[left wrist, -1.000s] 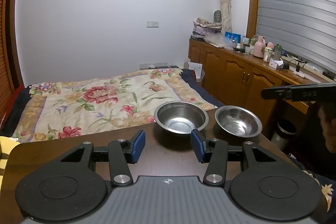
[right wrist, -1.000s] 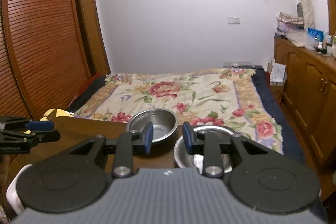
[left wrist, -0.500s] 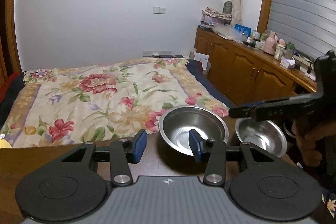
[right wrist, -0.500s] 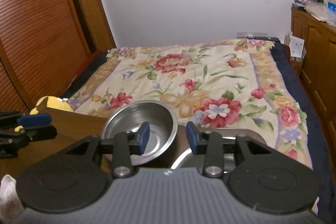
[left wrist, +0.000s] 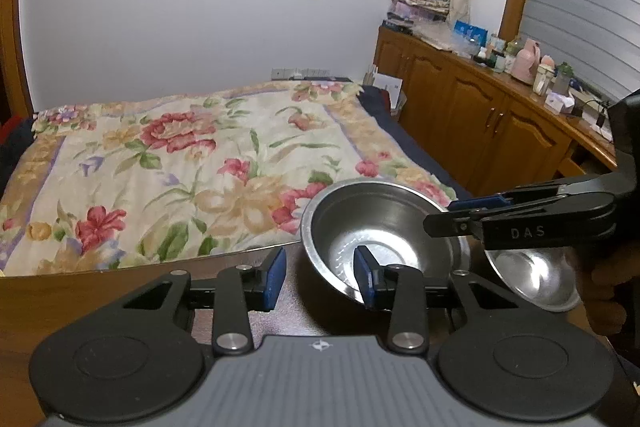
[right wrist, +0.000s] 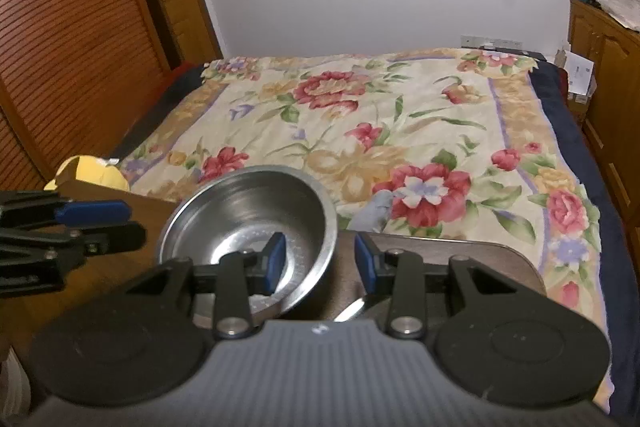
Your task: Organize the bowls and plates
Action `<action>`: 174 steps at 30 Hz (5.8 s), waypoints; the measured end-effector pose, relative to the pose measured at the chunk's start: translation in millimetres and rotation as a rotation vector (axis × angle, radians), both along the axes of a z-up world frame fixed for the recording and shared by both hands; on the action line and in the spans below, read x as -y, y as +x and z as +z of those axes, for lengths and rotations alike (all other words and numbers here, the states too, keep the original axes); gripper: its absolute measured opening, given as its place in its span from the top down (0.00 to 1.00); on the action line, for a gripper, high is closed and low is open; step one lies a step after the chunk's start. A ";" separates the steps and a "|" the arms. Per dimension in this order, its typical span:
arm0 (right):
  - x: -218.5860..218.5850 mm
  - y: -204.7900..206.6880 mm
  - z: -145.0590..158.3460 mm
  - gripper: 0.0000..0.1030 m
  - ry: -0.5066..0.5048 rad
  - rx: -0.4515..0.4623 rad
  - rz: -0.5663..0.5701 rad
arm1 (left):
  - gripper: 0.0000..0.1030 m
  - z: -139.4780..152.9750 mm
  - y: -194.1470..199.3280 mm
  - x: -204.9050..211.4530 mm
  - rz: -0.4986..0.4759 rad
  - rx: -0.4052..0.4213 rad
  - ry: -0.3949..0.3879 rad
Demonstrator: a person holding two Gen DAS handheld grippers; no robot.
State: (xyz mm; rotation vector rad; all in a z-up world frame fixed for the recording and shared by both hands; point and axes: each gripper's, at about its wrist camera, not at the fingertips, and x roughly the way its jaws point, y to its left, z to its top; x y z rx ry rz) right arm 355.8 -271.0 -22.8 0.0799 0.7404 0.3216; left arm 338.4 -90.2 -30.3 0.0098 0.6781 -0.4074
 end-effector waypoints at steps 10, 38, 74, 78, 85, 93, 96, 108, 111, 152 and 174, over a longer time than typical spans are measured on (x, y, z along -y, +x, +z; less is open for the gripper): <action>-7.3 5.4 -3.9 0.65 0.011 -0.037 0.014 | 0.65 -5.5 8.6 -8.4 0.011 -0.050 -0.023; -21.5 -20.1 17.6 0.82 0.062 -0.025 0.085 | 0.83 14.8 -10.1 -23.3 0.020 -0.071 -0.050; -34.0 -156.5 52.8 0.82 0.115 -0.001 0.078 | 0.83 56.0 -166.3 -53.1 -0.057 0.002 -0.102; -32.1 -169.7 49.5 0.82 0.127 -0.006 0.086 | 0.83 55.9 -177.7 -52.4 -0.074 0.006 -0.088; -28.3 -185.7 46.3 0.82 0.137 -0.006 0.085 | 0.83 50.8 -193.8 -52.2 -0.103 0.002 -0.081; -27.9 -204.4 32.1 0.82 0.140 -0.018 0.079 | 0.82 34.8 -211.2 -52.1 -0.124 -0.027 -0.093; -27.8 -211.3 26.3 0.82 0.139 -0.024 0.076 | 0.82 29.1 -219.5 -50.3 -0.130 -0.031 -0.087; -26.3 -227.1 5.3 0.82 0.159 -0.050 0.070 | 0.81 7.2 -229.7 -47.3 -0.151 -0.032 -0.031; -32.4 -232.4 2.5 0.82 0.117 -0.027 0.074 | 0.81 4.1 -234.2 -44.2 -0.152 -0.009 0.004; -45.9 -248.3 -8.8 0.83 -0.058 0.148 0.060 | 0.83 -24.7 -244.2 -35.5 -0.117 0.095 0.076; -43.0 -258.0 12.6 0.79 -0.012 0.295 -0.019 | 0.53 1.2 -244.0 -36.2 -0.111 0.145 0.016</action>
